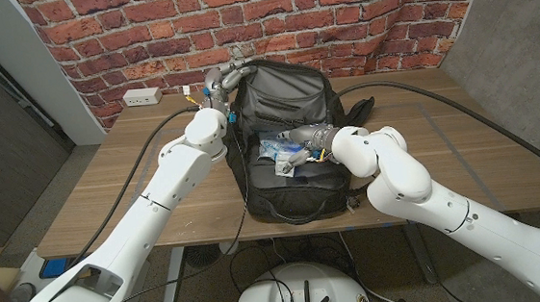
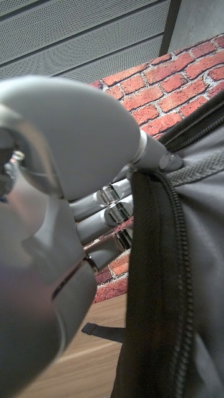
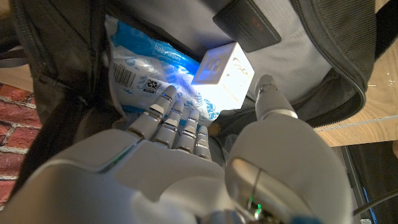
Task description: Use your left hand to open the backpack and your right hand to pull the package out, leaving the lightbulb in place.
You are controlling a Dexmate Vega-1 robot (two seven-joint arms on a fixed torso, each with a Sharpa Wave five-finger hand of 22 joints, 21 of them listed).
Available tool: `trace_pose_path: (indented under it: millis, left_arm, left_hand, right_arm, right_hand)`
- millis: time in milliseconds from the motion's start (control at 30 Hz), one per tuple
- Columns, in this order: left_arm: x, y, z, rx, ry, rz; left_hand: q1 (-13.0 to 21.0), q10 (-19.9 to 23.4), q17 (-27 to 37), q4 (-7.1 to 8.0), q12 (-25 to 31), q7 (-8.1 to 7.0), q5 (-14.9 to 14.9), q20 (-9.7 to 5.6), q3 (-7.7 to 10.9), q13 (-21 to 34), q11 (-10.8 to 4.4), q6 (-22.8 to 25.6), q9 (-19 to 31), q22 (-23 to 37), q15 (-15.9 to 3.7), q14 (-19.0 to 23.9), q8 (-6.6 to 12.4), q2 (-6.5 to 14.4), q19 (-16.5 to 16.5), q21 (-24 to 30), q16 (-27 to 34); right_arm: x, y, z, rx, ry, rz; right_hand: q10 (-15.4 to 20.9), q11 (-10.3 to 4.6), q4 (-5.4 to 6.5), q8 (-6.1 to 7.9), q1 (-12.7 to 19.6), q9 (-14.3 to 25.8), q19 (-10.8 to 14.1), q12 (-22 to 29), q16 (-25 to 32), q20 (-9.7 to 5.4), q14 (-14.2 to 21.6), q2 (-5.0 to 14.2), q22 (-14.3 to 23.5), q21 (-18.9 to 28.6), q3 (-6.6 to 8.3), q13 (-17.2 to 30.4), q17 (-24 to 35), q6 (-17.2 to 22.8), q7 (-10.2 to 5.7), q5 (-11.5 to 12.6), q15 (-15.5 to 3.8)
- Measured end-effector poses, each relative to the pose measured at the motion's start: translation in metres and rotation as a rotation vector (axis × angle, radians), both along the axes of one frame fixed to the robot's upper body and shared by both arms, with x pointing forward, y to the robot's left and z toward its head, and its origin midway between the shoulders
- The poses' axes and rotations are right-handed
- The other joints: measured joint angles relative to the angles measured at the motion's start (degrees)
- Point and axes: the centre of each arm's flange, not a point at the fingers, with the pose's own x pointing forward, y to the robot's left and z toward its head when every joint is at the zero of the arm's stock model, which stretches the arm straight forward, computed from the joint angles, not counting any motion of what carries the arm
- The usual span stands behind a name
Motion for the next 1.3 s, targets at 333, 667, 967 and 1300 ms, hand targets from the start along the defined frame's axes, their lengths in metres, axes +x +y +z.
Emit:
trace_pose_path:
  millis: [333, 667, 967, 1300]
  left_arm:
    - [-0.001, -0.001, -0.003, -0.006, 0.002, 0.000]
    - [-0.002, -0.002, -0.007, -0.013, 0.004, 0.002]
    - [-0.003, -0.001, -0.009, -0.020, 0.005, 0.008]
    - [-0.002, 0.001, -0.010, -0.028, 0.009, 0.009]
  left_hand:
    - [0.0, 0.1, 0.0, 0.00, 0.2, 0.12, -0.1, 0.00, 0.00, 0.0, 0.13, 0.1, 0.0, 0.0, 0.00, 0.0, -0.01, 0.0, 0.0, 0.0, 0.0]
    - [0.0, 0.1, 0.0, 0.00, 0.2, 0.12, 0.1, 0.00, 0.00, 0.0, 0.13, 0.1, 0.0, 0.0, 0.00, 0.0, -0.02, 0.0, 0.0, -0.2, 0.0]
    - [0.0, 0.1, 0.0, 0.00, 0.2, 0.12, 0.1, 0.00, 0.00, 0.0, 0.12, 0.1, 0.0, 0.0, 0.01, 0.0, -0.03, 0.0, 0.0, -0.2, -0.1]
    - [0.0, 0.1, 0.0, 0.00, 0.0, 0.11, 0.1, 0.00, 0.00, 0.0, 0.11, 0.1, 0.0, 0.0, 0.01, 0.0, -0.04, 0.0, 0.0, -0.2, 0.0]
  right_arm:
    - [0.004, 0.003, 0.003, -0.038, 0.027, -0.030]
    - [0.007, 0.005, 0.002, -0.059, 0.023, -0.044]
    - [0.010, 0.009, 0.003, -0.066, -0.011, -0.035]
    - [0.012, 0.013, 0.003, -0.076, -0.049, -0.026]
  right_hand:
    - [1.3, -0.02, 0.05, 0.65, 0.0, 0.0, 1.1, 0.9, 0.7, 0.00, 1.8, 0.00, 0.0, 0.5, -0.40, 0.3, 0.0, 0.8, 0.82, 0.0, -0.32]
    - [6.1, -0.13, 0.14, 2.19, 0.0, 0.1, 4.3, 2.3, 3.2, -0.25, 6.3, 0.01, 0.2, 1.2, -1.26, 0.8, 0.7, 5.6, 1.81, -0.3, -0.33]
    - [10.5, -1.01, -0.38, 4.25, 1.0, 0.3, 7.2, 4.0, 5.7, -0.41, 10.2, 1.01, 0.3, 1.6, -1.79, 2.0, 2.2, 11.5, 2.35, -0.3, -0.33]
    - [15.8, -2.24, -0.53, 6.43, 2.4, 0.6, 10.0, 5.8, 9.1, -0.71, 14.4, 0.73, 0.6, 2.3, -2.84, 3.3, 4.2, 17.8, 1.15, -0.5, -0.65]
